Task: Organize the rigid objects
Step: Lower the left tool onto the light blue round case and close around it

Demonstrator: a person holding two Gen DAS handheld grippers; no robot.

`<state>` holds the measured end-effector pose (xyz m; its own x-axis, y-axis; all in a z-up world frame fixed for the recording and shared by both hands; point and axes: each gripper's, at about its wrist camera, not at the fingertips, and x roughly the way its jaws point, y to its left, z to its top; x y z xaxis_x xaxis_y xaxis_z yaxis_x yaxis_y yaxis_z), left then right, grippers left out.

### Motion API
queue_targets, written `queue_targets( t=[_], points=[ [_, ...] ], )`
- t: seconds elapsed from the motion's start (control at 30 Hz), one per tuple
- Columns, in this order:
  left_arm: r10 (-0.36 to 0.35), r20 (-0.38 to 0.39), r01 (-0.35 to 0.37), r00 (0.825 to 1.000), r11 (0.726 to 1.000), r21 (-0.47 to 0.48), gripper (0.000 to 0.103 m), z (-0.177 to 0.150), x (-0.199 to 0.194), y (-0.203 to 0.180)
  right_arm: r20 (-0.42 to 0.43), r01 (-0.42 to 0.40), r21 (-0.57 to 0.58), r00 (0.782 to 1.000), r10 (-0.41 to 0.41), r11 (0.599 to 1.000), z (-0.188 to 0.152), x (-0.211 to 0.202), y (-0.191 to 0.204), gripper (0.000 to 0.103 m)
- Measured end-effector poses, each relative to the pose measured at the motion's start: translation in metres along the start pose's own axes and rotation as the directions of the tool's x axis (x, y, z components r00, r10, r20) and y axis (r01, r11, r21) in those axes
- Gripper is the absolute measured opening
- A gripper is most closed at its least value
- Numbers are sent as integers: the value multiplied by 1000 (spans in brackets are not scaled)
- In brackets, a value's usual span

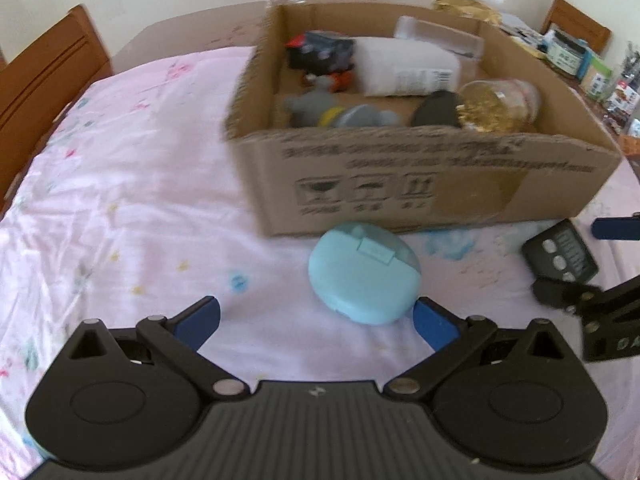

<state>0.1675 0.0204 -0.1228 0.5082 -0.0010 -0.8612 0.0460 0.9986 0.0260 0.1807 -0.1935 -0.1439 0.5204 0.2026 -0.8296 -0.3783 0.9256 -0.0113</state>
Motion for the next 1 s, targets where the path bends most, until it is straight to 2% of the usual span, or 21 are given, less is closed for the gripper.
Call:
queue_targets(
  t=[0.23, 0.33, 0.4, 0.53, 0.63, 1.0],
  points=[
    [43, -17, -44, 999, 996, -75, 102, -3, -3, 23, -4, -4, -6, 1000, 4, 1000, 1, 1, 0, 103],
    [-12, -8, 11, 1000, 996, -90, 102, -1, -8, 20, 0, -1, -3, 1000, 1, 1000, 1, 1, 0, 103],
    [-21, 14, 22, 1000, 995, -94, 102, 3, -8, 14, 0, 1, 0, 1000, -1, 1000, 1, 1, 1, 103],
    [23, 39, -18, 999, 993, -118, 102, 17, 3, 8, -2, 4, 4, 1000, -4, 1000, 2, 2, 1, 103],
    [48, 22, -44, 999, 989, -138, 102, 20, 12, 12, -1, 4, 4, 1000, -4, 1000, 2, 2, 1, 103],
    [101, -11, -101, 995, 983, -154, 102, -4, -1, 41, 9, 0, -3, 1000, 0, 1000, 0, 0, 0, 103]
  ],
)
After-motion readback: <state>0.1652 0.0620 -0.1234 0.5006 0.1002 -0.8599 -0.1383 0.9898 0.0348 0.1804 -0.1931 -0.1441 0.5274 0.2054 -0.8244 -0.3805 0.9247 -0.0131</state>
